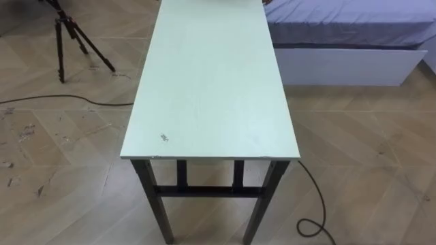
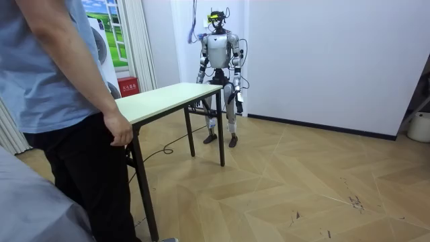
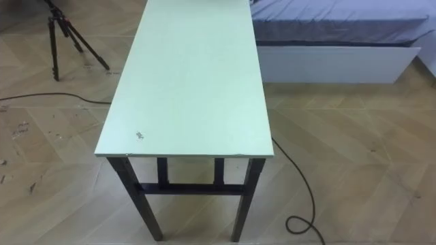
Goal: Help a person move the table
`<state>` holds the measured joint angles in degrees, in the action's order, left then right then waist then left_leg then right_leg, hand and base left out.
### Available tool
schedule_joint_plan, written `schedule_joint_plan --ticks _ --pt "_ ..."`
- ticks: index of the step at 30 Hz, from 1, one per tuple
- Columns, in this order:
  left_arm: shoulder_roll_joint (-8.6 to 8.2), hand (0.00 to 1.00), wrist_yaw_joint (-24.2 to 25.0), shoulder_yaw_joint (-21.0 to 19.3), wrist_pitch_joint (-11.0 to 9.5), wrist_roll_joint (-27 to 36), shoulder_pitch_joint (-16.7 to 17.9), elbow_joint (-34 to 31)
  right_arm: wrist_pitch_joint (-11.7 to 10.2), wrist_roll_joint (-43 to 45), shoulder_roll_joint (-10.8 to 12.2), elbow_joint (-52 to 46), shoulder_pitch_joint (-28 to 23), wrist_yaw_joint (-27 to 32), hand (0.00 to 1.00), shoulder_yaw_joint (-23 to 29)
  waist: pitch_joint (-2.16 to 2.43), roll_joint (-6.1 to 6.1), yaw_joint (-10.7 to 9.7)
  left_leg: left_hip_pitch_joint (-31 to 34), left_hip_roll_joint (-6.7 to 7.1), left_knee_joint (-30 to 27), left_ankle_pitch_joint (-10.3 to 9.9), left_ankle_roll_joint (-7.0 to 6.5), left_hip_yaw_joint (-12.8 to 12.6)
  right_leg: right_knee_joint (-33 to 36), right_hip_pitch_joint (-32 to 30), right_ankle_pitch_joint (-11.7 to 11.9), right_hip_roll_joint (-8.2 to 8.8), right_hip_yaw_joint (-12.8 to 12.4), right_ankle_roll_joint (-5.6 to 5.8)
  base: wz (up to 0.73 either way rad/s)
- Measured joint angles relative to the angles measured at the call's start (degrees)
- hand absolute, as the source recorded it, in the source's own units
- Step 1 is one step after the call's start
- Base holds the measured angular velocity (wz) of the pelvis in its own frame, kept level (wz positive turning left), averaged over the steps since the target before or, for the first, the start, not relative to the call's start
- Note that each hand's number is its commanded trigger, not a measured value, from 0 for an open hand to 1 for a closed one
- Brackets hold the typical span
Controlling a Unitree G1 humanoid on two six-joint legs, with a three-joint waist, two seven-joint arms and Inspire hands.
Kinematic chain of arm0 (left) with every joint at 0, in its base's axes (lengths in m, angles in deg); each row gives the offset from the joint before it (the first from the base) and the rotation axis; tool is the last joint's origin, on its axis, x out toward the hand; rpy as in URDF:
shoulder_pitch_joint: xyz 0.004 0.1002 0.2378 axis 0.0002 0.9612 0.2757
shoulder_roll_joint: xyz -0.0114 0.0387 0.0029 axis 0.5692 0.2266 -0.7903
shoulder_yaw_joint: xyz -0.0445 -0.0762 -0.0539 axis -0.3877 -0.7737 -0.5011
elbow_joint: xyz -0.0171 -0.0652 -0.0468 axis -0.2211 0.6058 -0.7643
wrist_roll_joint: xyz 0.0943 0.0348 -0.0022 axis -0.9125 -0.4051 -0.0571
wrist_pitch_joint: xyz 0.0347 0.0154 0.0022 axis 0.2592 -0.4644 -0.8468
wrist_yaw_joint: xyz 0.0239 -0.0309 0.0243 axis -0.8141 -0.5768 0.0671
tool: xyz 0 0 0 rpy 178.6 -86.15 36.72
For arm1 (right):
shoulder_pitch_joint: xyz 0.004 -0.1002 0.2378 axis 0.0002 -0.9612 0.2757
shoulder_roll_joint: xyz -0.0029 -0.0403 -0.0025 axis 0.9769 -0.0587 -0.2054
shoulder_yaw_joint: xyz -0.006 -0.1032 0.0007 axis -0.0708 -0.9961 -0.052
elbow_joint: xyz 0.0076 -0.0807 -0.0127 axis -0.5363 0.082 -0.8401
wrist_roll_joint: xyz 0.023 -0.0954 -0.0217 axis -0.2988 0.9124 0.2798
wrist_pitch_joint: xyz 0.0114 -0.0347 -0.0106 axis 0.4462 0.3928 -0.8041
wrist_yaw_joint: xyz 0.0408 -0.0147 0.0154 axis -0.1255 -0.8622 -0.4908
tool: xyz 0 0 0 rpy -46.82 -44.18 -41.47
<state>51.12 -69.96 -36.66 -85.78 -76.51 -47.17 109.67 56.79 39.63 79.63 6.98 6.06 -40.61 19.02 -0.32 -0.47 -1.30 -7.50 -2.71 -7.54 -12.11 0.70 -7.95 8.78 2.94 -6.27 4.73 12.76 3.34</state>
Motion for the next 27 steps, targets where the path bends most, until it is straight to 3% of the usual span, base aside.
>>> schedule_joint_plan --ticks 9,14,21,27 --pt "-0.01 0.00 1.27 0.06 -0.02 0.76 0.04 0.02 -0.27 -0.23 0.00 -0.07 0.47 -0.05 0.00 -1.74 -0.12 -0.33 0.02 -0.01 0.00 0.00 0.00 0.00 0.04 -0.04 0.09 0.00 0.00 0.11 0.01 0.00" --pt "0.15 0.00 3.65 0.97 0.02 8.85 0.05 0.12 0.08 -0.32 -0.02 -0.06 0.73 -1.28 0.00 -1.88 -0.19 -0.34 0.06 0.02 0.00 -0.01 -0.08 -0.03 0.02 -0.05 0.09 -0.01 0.02 0.06 0.02 0.00" --pt "0.85 0.00 13.61 0.61 0.97 20.99 0.06 -1.21 0.83 -2.62 -0.26 -3.14 0.78 -6.19 0.00 -0.67 -0.21 -0.45 -0.05 1.18 0.04 -0.38 -0.24 -0.11 0.22 -0.10 -0.64 -0.13 0.23 0.63 0.19 0.04" --pt "1.96 0.00 20.52 0.49 2.83 34.65 -0.15 -6.55 1.70 -4.89 -1.20 -9.67 0.55 -10.95 0.00 0.93 -0.09 0.53 0.32 2.89 -0.14 -2.15 -0.71 -0.12 0.15 0.11 -1.17 -0.12 0.36 1.59 0.18 0.07"
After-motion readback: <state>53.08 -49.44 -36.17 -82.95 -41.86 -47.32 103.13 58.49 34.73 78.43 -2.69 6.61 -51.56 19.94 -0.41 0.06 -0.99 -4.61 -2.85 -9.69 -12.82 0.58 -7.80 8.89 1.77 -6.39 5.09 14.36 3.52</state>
